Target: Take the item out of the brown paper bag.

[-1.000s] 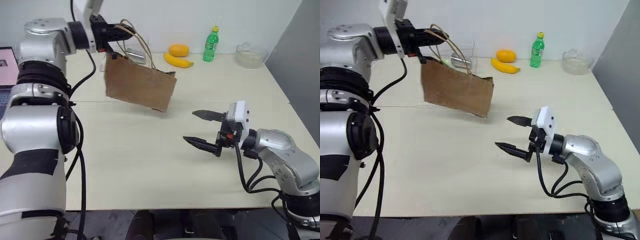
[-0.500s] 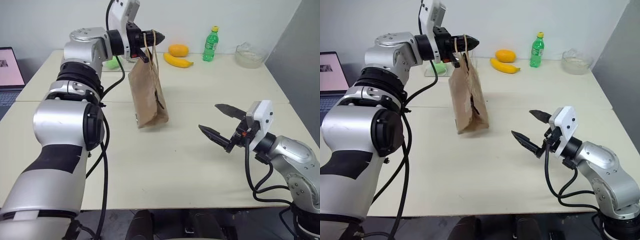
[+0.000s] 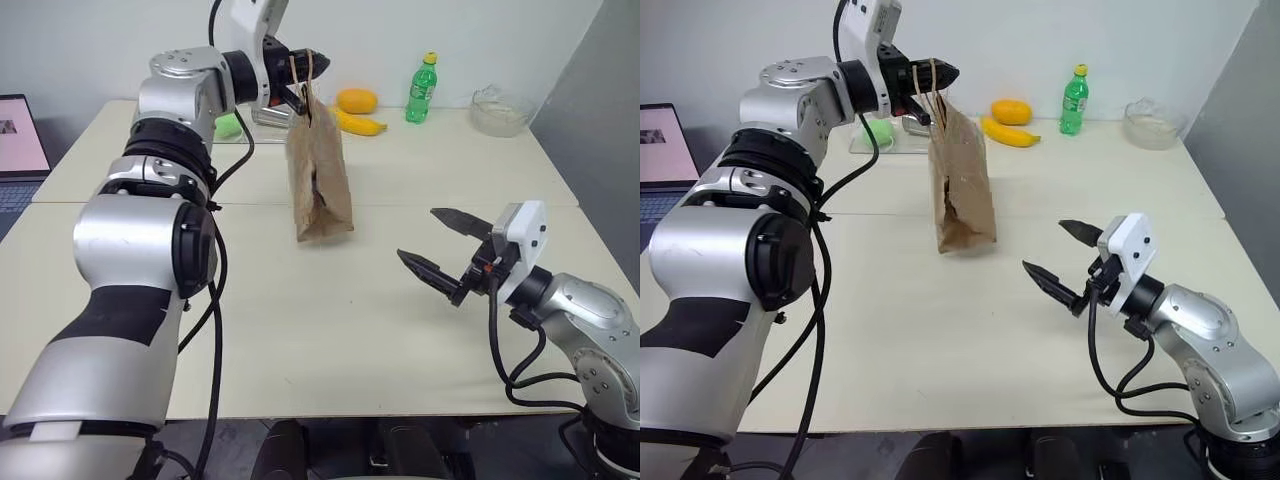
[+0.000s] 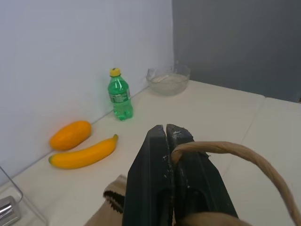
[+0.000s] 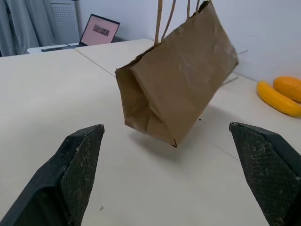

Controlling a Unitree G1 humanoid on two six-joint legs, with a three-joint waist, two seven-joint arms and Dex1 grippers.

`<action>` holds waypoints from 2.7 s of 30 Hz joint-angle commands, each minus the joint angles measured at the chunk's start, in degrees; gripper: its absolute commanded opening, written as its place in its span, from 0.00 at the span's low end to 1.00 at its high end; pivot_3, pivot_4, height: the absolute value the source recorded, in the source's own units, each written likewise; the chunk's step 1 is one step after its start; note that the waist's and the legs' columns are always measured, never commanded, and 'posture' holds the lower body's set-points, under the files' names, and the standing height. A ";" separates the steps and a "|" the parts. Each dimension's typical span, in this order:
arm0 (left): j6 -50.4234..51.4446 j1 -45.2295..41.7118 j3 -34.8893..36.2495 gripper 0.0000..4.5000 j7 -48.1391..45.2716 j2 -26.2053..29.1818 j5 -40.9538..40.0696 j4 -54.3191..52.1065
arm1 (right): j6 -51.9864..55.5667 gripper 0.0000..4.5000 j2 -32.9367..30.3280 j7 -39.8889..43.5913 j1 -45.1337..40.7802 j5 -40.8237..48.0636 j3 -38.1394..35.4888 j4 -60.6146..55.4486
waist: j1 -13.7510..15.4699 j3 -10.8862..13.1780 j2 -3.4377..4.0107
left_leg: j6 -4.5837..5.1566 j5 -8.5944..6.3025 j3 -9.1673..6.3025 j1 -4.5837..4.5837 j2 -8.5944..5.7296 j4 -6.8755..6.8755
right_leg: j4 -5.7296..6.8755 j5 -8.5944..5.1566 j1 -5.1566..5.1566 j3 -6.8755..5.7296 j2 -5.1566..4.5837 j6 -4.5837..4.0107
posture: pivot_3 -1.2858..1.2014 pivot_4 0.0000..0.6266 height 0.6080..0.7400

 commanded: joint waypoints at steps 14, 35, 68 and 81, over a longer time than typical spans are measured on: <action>1.29 -4.62 2.10 0.01 7.92 -1.80 0.71 -0.21 | -2.90 1.00 -0.54 0.80 0.50 0.21 -1.14 0.37 | 0.02 0.01 -0.01 | 0.00 0.00 -0.06 0.06 -0.25 0.22 | 0.40 0.00 -0.01 0.03 -0.09 0.00 | 0.52 0.24 1.00; 3.54 -5.54 3.00 0.01 13.61 -4.06 0.56 0.08 | -4.46 1.00 -0.13 0.93 -0.55 -0.44 0.32 2.18 | 0.02 0.01 -0.03 | 0.01 -0.01 -0.13 -0.01 -0.45 0.61 | 0.63 -0.01 0.02 0.08 -0.25 0.01 | 0.52 0.24 1.00; 6.46 5.11 -5.71 0.01 -0.26 6.58 8.76 -4.45 | -4.71 1.00 1.10 -0.80 -1.03 -0.74 3.46 2.21 | 0.01 0.01 -0.03 | 0.02 -0.01 -0.16 0.02 -0.49 0.64 | 0.69 0.00 0.04 0.10 -0.27 0.01 | 0.52 0.24 1.00; 13.06 1.02 -1.40 0.01 1.46 4.99 4.73 -4.18 | -3.90 1.00 1.89 -2.49 -3.62 -0.52 3.72 3.71 | -0.01 0.01 -0.03 | 0.02 -0.01 -0.18 0.00 -0.49 0.66 | 0.71 -0.01 0.03 0.09 -0.27 0.01 | 0.52 0.24 1.00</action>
